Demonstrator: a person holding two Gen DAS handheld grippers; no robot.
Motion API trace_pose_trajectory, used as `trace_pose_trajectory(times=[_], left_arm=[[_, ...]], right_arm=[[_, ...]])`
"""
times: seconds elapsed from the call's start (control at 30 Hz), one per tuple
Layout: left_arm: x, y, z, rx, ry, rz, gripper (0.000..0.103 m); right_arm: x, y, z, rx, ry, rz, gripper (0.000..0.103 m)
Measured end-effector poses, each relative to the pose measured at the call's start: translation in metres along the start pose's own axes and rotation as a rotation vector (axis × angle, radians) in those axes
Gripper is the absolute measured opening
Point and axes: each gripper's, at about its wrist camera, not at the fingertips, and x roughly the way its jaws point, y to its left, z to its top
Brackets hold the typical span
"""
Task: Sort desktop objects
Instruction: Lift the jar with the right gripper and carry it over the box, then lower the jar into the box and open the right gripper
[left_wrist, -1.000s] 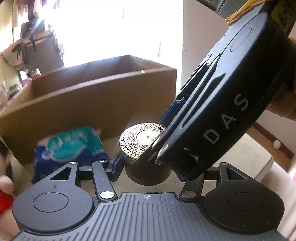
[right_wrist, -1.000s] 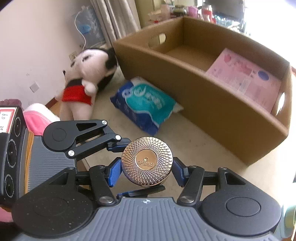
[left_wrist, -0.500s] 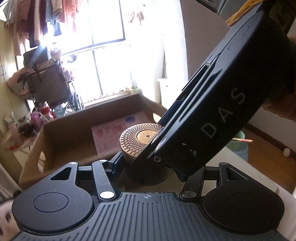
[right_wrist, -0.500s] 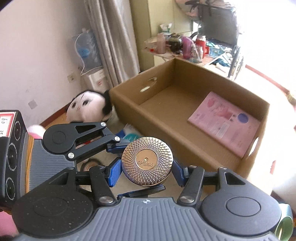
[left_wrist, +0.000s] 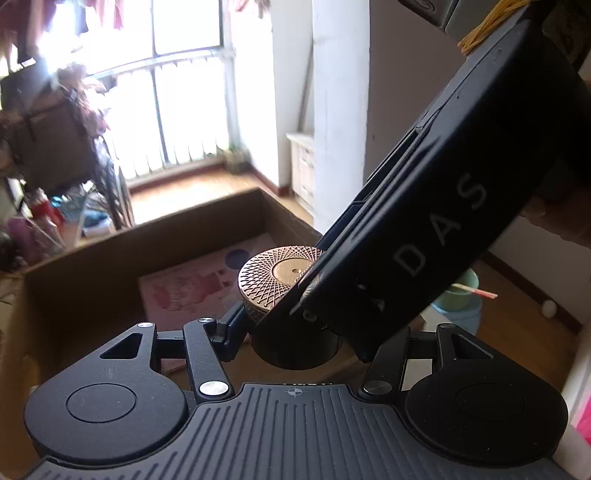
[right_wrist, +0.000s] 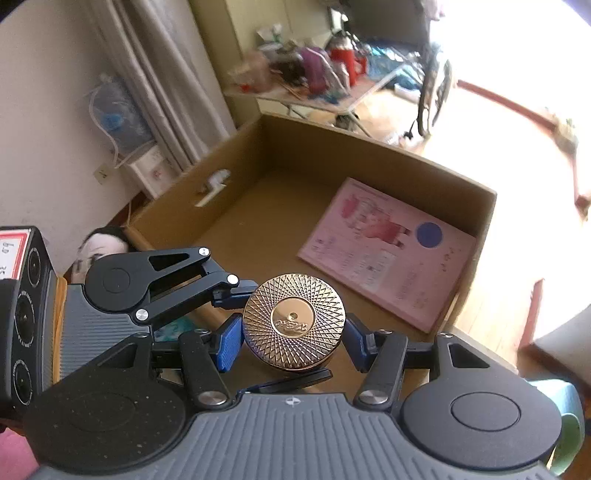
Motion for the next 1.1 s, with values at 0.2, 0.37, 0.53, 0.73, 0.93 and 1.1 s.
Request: trace_pose_trajectory(times=[0.2,0.37,0.53,0.73,0.93,1.1], left_arm=[[0.058,0.026,0.013,-0.056,0.112,-0.084,0.056],[0.086,0.034,0.010,-0.075,0.194,-0.118,0.056],[0.096,0.037,0.012,-0.084,0.237,-0.145,0.057],[0.094,0.045,0.010,-0.121,0.243,-0.155,0.057],[0.073,0.052,0.002,-0.136,0.204,-0.142,0.062],[0.047,0.051,-0.006,-0.128,0.176,-0.108,0.066]], right_arm=[[0.032,-0.031,0.002,0.038,0.105,-0.015,0.061],[0.056,-0.040,0.003,0.034,0.185,-0.014,0.061],[0.072,-0.040,0.006,-0.024,0.242,-0.076,0.061],[0.094,-0.030,0.010,-0.149,0.327,-0.151,0.061],[0.119,-0.016,0.011,-0.280,0.431,-0.235,0.060],[0.134,-0.013,0.018,-0.325,0.508,-0.284,0.061]])
